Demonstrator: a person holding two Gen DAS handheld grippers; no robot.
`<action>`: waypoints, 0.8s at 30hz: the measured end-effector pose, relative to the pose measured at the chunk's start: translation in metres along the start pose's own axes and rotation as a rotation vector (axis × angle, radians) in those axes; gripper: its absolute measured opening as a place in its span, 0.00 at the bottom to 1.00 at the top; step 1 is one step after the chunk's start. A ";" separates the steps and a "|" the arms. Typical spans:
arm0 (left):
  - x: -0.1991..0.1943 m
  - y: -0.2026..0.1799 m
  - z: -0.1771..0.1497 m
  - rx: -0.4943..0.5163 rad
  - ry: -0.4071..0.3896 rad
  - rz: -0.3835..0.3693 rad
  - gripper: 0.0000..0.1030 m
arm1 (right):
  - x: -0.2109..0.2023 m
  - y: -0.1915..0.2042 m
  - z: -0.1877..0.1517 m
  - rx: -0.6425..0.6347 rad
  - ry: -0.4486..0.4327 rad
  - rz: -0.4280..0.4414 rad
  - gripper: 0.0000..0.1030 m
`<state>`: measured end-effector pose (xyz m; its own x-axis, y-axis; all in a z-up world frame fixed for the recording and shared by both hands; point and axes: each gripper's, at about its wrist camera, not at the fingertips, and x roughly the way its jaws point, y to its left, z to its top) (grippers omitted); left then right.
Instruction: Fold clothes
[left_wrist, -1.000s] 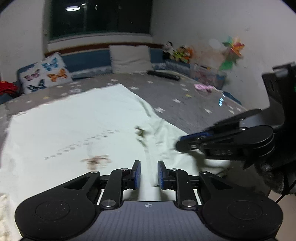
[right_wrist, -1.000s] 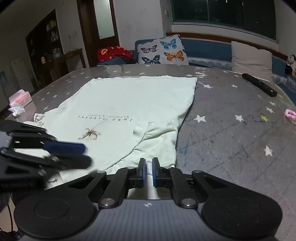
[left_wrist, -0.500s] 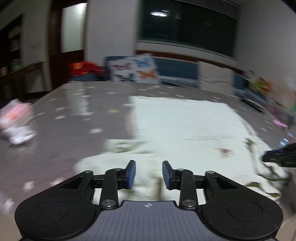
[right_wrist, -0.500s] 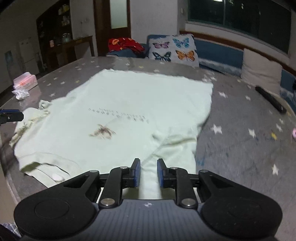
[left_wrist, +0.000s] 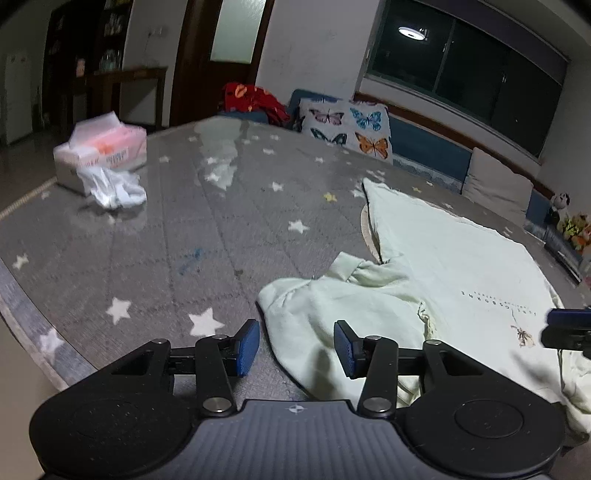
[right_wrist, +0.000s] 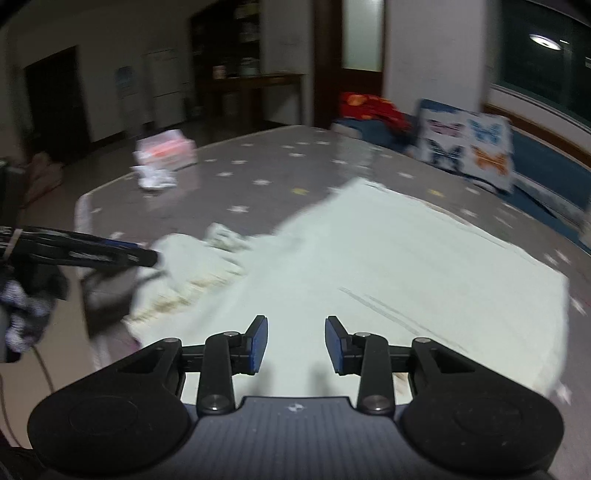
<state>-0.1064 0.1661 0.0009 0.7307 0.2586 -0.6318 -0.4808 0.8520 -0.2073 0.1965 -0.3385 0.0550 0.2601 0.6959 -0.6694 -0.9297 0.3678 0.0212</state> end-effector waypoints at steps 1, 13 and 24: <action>0.001 0.002 0.000 -0.007 0.005 -0.006 0.37 | 0.005 0.006 0.004 -0.016 0.002 0.018 0.33; -0.010 0.016 -0.002 -0.075 -0.011 0.007 0.41 | 0.056 0.062 0.009 -0.136 0.059 0.129 0.33; 0.000 0.015 -0.006 -0.094 0.005 -0.045 0.06 | 0.068 0.082 0.000 -0.200 0.082 0.138 0.33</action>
